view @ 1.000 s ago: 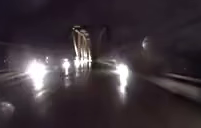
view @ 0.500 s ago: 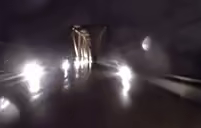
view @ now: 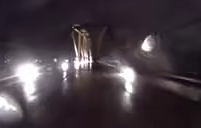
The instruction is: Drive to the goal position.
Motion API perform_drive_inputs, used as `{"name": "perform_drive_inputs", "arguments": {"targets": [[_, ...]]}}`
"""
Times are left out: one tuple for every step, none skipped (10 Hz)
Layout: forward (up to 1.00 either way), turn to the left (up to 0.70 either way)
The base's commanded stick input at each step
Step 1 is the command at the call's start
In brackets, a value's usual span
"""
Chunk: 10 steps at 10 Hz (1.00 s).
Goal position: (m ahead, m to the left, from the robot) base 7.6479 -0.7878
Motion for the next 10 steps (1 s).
{"name": "perform_drive_inputs", "arguments": {"targets": [[1.00, 0.30], [1.00, 0.11], [1.00, 0.01], [1.00, 0.00], [1.00, 0.00], [1.00, 0.00], [1.00, 0.00], [1.00, 0.00], [1.00, 0.00], [1.00, 0.00]]}}
